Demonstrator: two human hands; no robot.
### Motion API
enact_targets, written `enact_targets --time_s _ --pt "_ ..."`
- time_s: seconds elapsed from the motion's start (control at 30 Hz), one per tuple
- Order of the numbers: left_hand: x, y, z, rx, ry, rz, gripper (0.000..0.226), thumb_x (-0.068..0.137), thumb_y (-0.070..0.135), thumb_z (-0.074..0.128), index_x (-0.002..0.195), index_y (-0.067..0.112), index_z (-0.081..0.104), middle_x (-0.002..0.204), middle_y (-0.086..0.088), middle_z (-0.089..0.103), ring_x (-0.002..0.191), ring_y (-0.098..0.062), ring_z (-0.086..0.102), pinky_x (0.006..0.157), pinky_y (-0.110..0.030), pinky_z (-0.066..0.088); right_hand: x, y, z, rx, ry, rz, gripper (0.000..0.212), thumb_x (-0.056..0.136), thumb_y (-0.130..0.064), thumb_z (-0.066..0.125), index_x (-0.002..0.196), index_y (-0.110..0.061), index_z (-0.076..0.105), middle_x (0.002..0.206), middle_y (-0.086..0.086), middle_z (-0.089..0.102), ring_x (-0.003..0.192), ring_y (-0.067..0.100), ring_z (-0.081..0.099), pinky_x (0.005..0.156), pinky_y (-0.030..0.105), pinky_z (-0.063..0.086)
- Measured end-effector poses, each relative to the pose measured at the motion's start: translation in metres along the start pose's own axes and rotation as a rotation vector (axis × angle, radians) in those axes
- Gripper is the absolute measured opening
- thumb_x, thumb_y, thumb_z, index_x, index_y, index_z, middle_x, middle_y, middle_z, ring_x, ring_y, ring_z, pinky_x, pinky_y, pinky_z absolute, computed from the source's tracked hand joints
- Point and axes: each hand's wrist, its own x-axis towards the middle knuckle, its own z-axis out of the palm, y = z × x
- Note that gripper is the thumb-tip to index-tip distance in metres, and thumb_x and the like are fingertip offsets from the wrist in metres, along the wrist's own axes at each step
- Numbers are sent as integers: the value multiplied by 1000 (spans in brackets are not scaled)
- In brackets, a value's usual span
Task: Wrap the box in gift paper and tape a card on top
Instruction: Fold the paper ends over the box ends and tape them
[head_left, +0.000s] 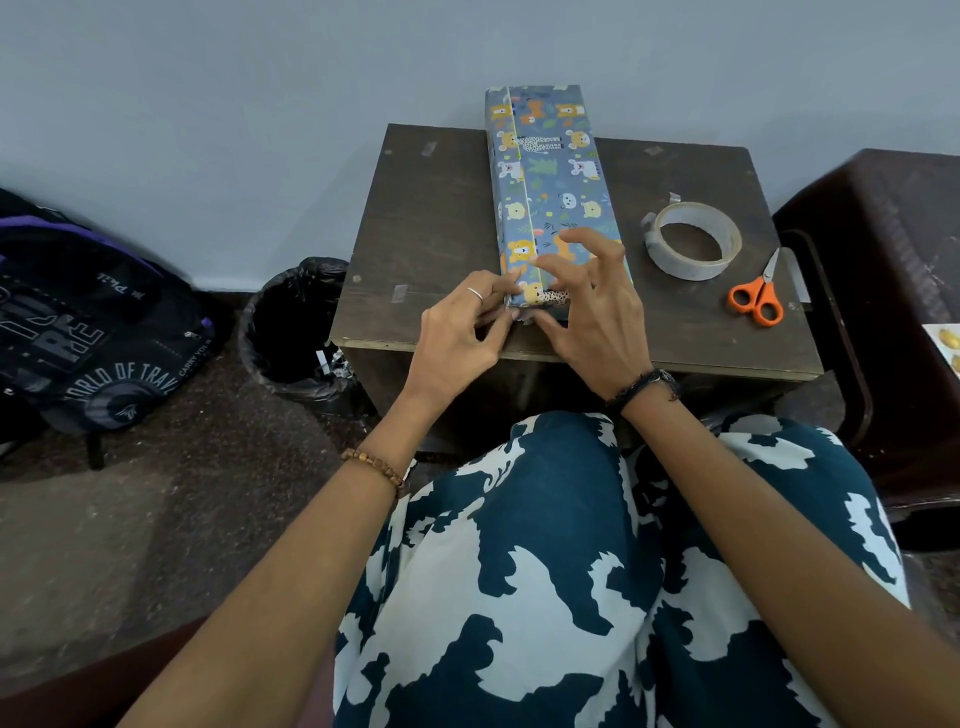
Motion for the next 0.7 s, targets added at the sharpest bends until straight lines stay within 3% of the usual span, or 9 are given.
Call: enact_targets --time_s 0.13,0.23,0.3,0.4,0.53,0.7 --pt "-4 -3 -1 106 -40 49 35 83 11 65 115 16 52 116 3 59 105 -1 62 86 -29 55 2 0 -2 86 -37 79 65 68 -12 74 119 -26 37 127 -3 31 77 14 63 69 41 52" --pt "-1 -1 1 151 -23 23 37 82 19 70 110 30 48 118 4 58 104 3 60 80 -31 57 4 1 -3 172 -42 148 70 65 -11 77 122 -27 38 126 2 41 72 0 56 71 41 52" --pt "1 0 2 162 11 14 36 82 19 70 105 33 47 118 3 60 102 7 58 80 -25 56 5 0 -4 211 -58 194 72 65 -13 79 122 -29 38 124 3 46 72 0 56 73 40 52" --pt "1 -1 3 163 31 32 31 83 17 69 102 30 48 117 2 61 101 10 56 80 -21 55 8 0 -6 248 -73 236 72 66 -21 80 122 -33 36 124 0 48 77 4 57 75 32 50" --pt "0 -4 4 161 42 25 25 83 17 69 103 20 54 115 1 62 101 8 57 80 -27 56 10 0 -7 272 -101 271 71 67 -28 80 123 -34 37 123 -7 51 80 3 58 73 24 46" --pt "2 -3 4 173 24 3 32 83 19 70 101 33 47 115 -1 61 100 5 59 79 -28 57 16 0 -10 316 -172 374 74 66 -32 81 128 -27 42 115 -20 51 77 -1 60 70 10 42"
